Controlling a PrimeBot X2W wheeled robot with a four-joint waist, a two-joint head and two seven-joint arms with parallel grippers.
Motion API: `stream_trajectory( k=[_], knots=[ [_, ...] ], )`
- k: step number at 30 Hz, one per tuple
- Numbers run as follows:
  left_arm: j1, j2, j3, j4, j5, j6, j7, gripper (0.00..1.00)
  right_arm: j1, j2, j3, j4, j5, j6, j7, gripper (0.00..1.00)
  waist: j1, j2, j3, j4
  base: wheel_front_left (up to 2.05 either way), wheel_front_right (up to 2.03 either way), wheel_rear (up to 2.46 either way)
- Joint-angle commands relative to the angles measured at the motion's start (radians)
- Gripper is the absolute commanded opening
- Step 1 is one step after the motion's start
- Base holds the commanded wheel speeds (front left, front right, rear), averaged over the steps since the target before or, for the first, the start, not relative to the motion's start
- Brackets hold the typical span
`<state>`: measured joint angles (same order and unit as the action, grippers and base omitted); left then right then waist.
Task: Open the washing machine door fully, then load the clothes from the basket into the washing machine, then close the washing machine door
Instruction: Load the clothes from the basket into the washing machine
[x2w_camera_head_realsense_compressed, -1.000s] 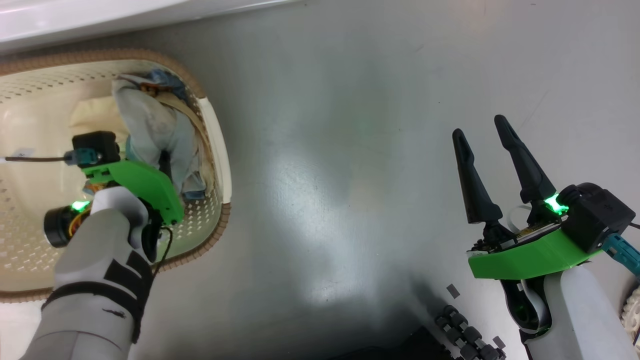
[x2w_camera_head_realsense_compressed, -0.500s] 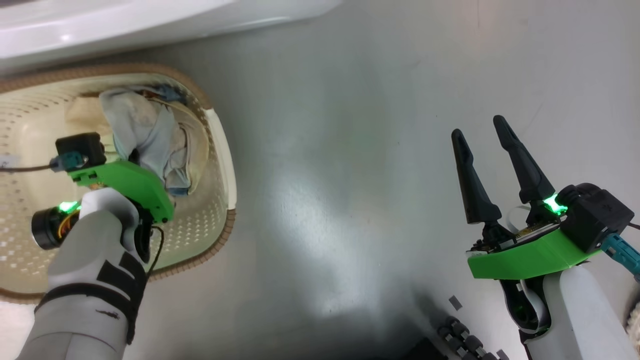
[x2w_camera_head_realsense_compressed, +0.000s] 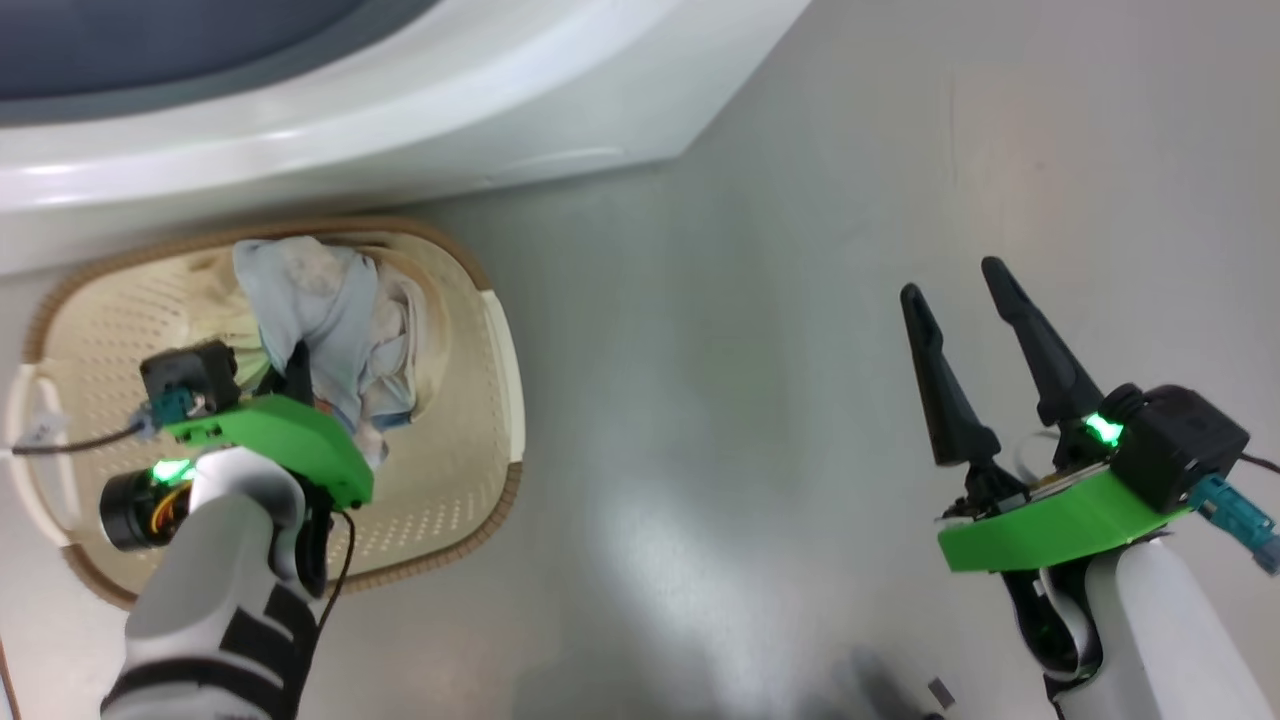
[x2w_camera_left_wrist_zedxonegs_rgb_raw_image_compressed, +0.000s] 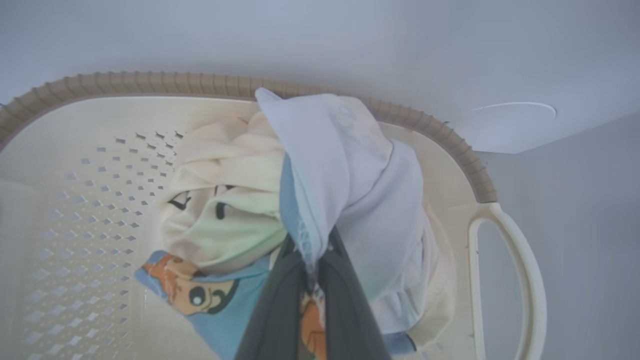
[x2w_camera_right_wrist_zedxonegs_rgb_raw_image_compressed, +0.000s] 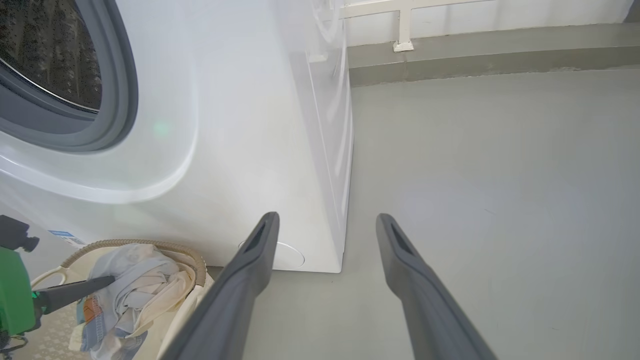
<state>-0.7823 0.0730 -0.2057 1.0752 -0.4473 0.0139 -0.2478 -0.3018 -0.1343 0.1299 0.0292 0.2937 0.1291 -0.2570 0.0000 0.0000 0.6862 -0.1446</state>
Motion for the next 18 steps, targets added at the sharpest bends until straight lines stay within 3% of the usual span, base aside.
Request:
stream_trajectory(
  k=[1, 18],
  knots=[
    [0.058, 0.035, 0.028, -0.049, 0.014, 0.011, -0.014, 0.0, 0.05, -0.01, 0.029, -0.015, 0.006, 0.002, -0.005, 1.0, 0.0, 0.0, -0.074, 0.033, 0.0, 0.0, 0.0],
    [0.34, 0.019, 0.13, -0.56, 0.104, 0.037, -0.014, 0.0, 0.094, -0.021, 0.066, 0.018, 0.011, 0.002, -0.005, 1.0, 0.0, 0.0, -0.273, 0.053, 0.0, 0.0, 0.0]
  ],
)
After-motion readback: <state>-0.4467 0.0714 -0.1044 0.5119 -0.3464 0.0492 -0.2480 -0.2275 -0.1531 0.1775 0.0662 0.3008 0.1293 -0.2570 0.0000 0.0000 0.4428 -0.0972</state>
